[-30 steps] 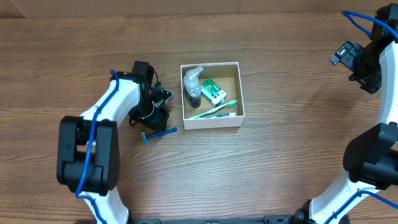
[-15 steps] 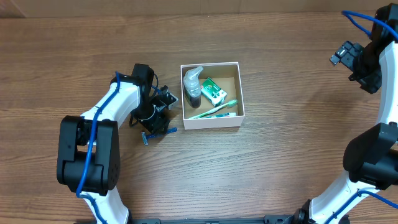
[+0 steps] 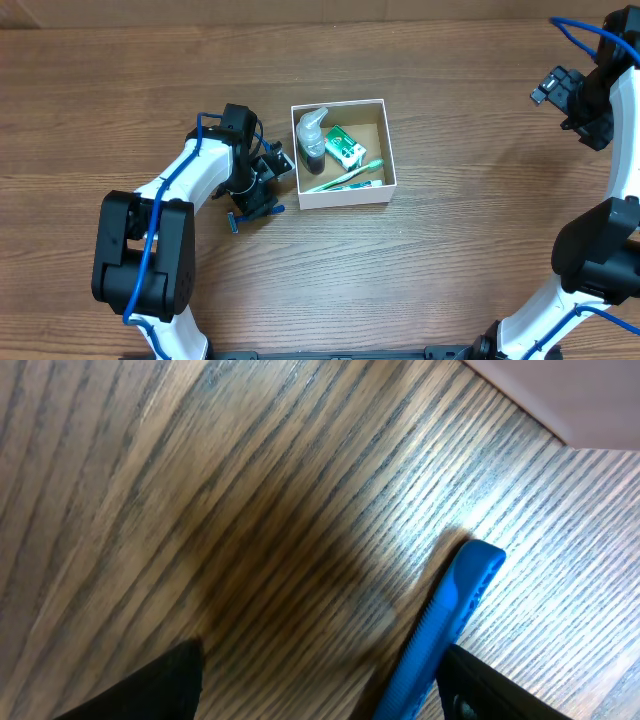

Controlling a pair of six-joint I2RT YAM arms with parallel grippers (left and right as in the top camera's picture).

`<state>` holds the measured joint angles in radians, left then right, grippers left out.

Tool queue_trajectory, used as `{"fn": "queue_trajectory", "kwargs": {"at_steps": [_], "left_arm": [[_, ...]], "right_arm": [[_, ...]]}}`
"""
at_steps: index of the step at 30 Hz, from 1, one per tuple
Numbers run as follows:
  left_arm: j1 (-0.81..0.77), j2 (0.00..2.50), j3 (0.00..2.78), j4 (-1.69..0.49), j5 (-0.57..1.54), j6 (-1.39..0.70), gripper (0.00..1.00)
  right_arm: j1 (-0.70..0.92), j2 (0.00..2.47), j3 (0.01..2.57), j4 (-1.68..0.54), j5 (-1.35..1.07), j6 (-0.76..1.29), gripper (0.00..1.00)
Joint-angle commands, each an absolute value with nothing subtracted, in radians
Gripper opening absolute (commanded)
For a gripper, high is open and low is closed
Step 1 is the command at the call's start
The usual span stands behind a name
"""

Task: Pack container
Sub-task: 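Move the left gripper over the blue razor and grasp its handle, then carry the razor into the box and release it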

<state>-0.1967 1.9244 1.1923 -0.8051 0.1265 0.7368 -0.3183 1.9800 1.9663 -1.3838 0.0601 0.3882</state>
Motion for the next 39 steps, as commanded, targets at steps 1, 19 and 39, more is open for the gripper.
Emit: {"fn": "queue_trajectory", "kwargs": {"at_steps": [1, 19, 39], "left_arm": [[-0.198, 2.009, 1.135, -0.813, 0.019, 0.748, 0.75], [-0.200, 2.009, 1.134, -0.881, 0.130, 0.529, 0.21], [-0.176, 2.008, 1.724, -1.180, 0.089, 0.228, 0.04]], "right_arm": [[-0.315, 1.974, 1.969, -1.382, 0.078, 0.394, 1.00], [-0.315, 1.974, 1.969, -1.381, 0.078, 0.394, 1.00], [-0.315, 1.974, 1.969, -1.382, 0.078, 0.394, 1.00]]}}
